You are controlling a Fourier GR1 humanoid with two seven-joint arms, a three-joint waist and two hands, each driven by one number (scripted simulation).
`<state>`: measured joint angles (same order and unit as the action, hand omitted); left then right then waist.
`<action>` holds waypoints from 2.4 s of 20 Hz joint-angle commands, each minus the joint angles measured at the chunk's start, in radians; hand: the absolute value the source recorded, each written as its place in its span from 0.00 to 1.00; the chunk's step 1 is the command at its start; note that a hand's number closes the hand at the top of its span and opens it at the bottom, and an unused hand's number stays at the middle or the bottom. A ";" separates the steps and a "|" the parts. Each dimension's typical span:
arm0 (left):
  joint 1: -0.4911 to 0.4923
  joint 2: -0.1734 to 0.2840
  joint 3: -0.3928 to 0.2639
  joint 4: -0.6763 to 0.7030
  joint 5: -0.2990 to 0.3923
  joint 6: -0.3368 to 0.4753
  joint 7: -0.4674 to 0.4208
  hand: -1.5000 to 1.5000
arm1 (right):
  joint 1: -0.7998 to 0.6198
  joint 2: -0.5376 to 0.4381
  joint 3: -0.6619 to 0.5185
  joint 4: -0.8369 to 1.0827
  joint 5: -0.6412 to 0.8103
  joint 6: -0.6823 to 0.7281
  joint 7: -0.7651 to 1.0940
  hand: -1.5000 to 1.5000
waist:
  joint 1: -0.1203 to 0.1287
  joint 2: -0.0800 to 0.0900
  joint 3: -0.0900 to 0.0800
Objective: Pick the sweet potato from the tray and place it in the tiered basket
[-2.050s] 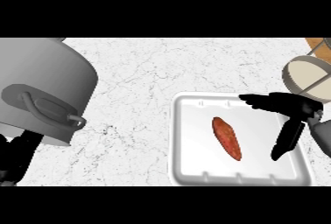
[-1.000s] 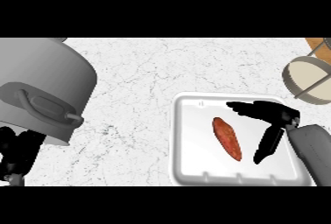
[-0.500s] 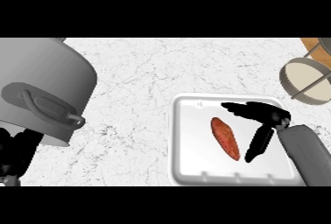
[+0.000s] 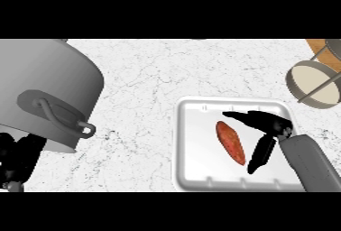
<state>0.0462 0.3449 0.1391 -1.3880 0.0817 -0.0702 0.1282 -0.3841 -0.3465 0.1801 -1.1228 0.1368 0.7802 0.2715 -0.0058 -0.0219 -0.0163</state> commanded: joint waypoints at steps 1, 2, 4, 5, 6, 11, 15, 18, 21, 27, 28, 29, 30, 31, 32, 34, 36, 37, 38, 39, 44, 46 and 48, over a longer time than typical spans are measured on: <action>0.004 -0.016 -0.001 0.046 -0.008 -0.001 0.002 0.50 | 0.033 0.095 0.041 -0.005 0.002 -0.013 -0.004 1.00 | 0.008 0.022 0.016; -0.001 0.001 0.010 0.008 0.002 -0.005 0.024 0.50 | 0.054 0.079 0.064 -0.047 0.058 -0.049 -0.118 1.00 | 0.010 0.022 0.017; -0.050 0.021 0.033 0.048 0.015 -0.019 0.038 0.50 | 0.077 0.095 0.048 -0.061 0.043 -0.064 -0.132 1.00 | 0.003 0.022 0.017; -0.044 -0.002 0.025 0.113 -0.007 -0.017 -0.027 0.50 | 0.044 0.091 0.032 -0.045 0.054 -0.069 -0.120 1.00 | 0.005 0.023 0.016; 0.025 0.006 0.020 0.005 0.006 -0.030 0.005 0.50 | 0.004 0.124 0.011 0.002 0.058 -0.109 -0.116 1.00 | 0.018 0.023 0.017; -0.014 -0.028 0.019 0.047 -0.036 -0.002 0.005 0.50 | 0.110 0.106 -0.042 -0.149 0.030 -0.106 -0.083 1.00 | 0.005 0.021 0.016; -0.035 -0.019 0.032 0.062 -0.017 -0.026 0.006 0.50 | 0.025 0.168 -0.054 -0.096 0.154 -0.317 0.022 1.00 | 0.010 0.022 0.016; -0.026 -0.027 0.015 0.041 -0.031 -0.015 -0.001 0.50 | -0.099 0.186 -0.029 -0.125 0.357 -0.548 0.266 1.00 | 0.036 0.016 0.009; -0.034 -0.017 0.010 0.041 -0.028 -0.031 0.013 0.50 | -0.186 0.171 -0.016 -0.122 0.526 -0.686 0.444 1.00 | 0.047 0.014 0.005; -0.025 -0.035 -0.006 0.023 -0.036 -0.024 0.015 0.50 | -0.407 0.256 0.066 -0.124 0.832 -0.822 0.851 1.00 | 0.048 0.010 0.011; -0.037 -0.012 0.015 0.035 -0.019 -0.042 0.019 0.50 | -0.436 0.286 0.093 -0.117 0.885 -0.830 0.918 1.00 | 0.043 0.013 0.011; -0.044 -0.008 0.013 0.033 -0.038 -0.019 0.037 0.50 | -0.462 0.287 0.131 -0.102 0.955 -0.824 0.958 1.00 | 0.041 0.013 0.011; -0.045 -0.009 0.025 0.054 -0.018 -0.038 0.014 0.50 | -0.520 0.248 0.089 -0.096 0.974 -0.807 0.980 1.00 | 0.031 0.016 0.012; -0.030 -0.038 0.002 0.037 -0.033 -0.019 0.015 0.50 | -0.536 0.294 0.119 -0.096 1.030 -0.826 1.034 1.00 | 0.032 0.015 0.012; -0.017 -0.037 0.011 0.042 -0.032 -0.016 0.006 0.50 | -0.589 0.281 0.079 -0.093 1.035 -0.811 1.032 1.00 | 0.030 0.017 0.013; -0.006 -0.015 0.024 0.041 -0.032 -0.029 -0.007 0.50 | -0.634 0.311 0.074 -0.081 1.106 -0.799 1.088 1.00 | 0.028 0.017 0.014; -0.069 -0.023 0.024 0.050 -0.025 -0.013 0.057 0.50 | -0.677 0.293 0.032 -0.065 1.128 -0.796 1.045 1.00 | 0.016 0.022 0.015; -0.042 0.002 0.050 0.044 -0.010 -0.034 0.036 0.50 | -0.654 0.298 0.035 -0.130 1.141 -0.747 1.075 1.00 | 0.007 0.016 0.015; 0.001 -0.025 0.024 0.003 -0.027 -0.021 0.027 0.50 | -0.662 0.319 0.013 -0.092 1.156 -0.804 1.059 1.00 | 0.020 0.019 0.016; -0.011 -0.013 0.026 0.017 -0.027 -0.034 0.037 0.50 | -0.641 0.337 0.019 -0.120 1.175 -0.813 1.058 1.00 | 0.013 0.019 0.016; -0.021 -0.036 0.020 0.052 -0.043 -0.023 0.006 0.50 | -0.680 0.229 -0.136 -0.040 1.169 -0.875 0.909 1.00 | 0.012 0.026 0.016; -0.025 -0.020 0.044 0.034 -0.016 -0.037 0.029 0.50 | -0.696 0.163 -0.197 -0.064 1.138 -0.873 0.831 1.00 | 0.010 0.024 0.016; 0.014 -0.017 0.033 -0.013 -0.023 -0.048 0.041 0.50 | -0.702 0.150 -0.221 0.010 1.148 -0.927 0.782 1.00 | 0.020 0.024 0.016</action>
<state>0.0341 0.3289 0.1777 -1.3858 0.0581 -0.1067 0.1378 -1.0737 -0.1502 0.0220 -1.1636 1.2815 -0.0639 1.0531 0.0114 -0.0008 0.0039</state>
